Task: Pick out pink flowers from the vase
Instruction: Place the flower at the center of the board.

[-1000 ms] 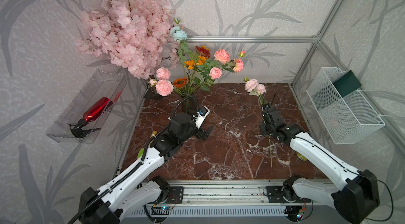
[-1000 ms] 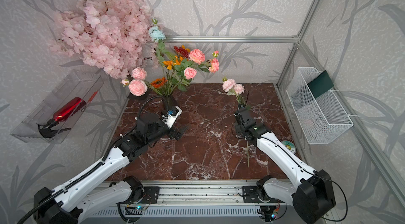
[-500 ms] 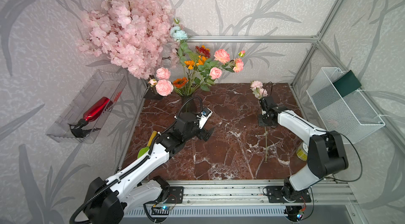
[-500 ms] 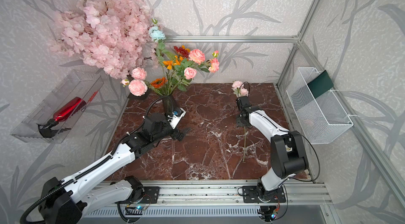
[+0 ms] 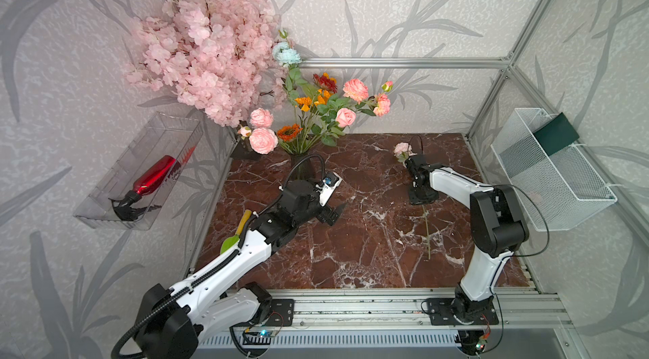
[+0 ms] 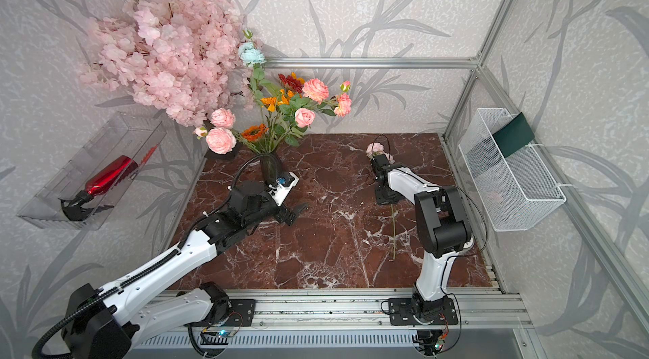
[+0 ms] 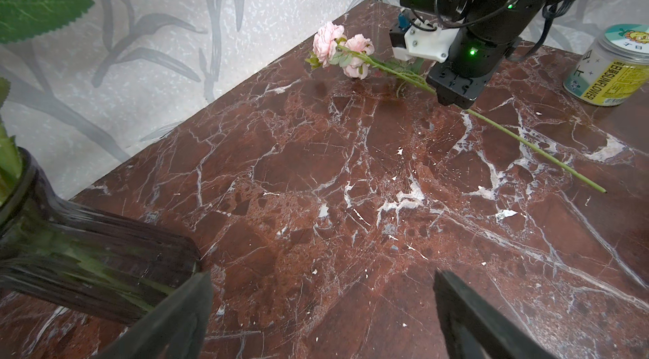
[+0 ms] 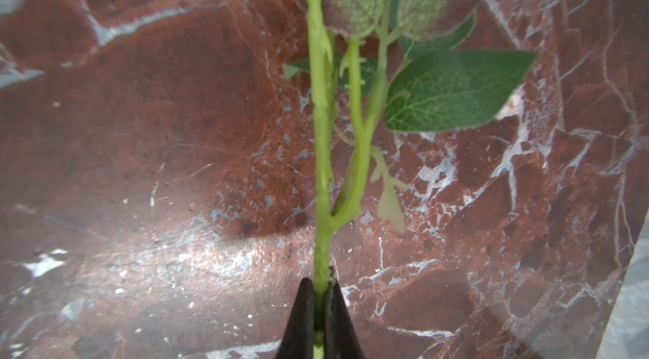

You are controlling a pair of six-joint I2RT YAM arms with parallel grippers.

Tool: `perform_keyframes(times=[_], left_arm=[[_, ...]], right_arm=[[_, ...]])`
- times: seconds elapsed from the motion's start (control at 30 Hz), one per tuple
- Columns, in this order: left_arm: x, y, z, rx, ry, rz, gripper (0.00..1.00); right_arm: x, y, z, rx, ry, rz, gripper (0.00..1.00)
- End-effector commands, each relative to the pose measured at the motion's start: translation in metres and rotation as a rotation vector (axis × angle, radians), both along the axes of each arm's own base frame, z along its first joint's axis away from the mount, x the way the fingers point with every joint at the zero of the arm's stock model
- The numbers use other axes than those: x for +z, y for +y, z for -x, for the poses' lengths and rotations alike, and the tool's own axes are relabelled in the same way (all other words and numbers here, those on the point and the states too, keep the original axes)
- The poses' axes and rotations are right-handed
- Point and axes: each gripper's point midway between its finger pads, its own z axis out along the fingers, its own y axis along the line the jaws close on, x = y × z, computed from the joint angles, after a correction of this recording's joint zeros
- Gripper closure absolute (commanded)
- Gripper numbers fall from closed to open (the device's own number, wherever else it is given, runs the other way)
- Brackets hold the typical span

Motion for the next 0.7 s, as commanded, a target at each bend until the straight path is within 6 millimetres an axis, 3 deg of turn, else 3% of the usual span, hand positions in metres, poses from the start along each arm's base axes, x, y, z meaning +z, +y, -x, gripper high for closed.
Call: perform_keyframes(times=[0.0, 0.23, 0.67], left_arm=[[0.005, -0.005, 0.001, -0.027, -0.022, 0.014, 0.01], [0.001, -0.006, -0.001, -0.008, 0.014, 0.016, 0.01], [0.001, -0.007, 0.0, -0.016, 0.015, 0.021, 0.01]], right_arm=[[0.001, -0.002, -0.005, 0.009, 0.008, 0.027, 1.0], [-0.01, -0.003, 0.0, 0.012, 0.031, 0.028, 1.0], [-0.015, 0.009, -0.001, 0.013, 0.029, -0.04, 0.86]])
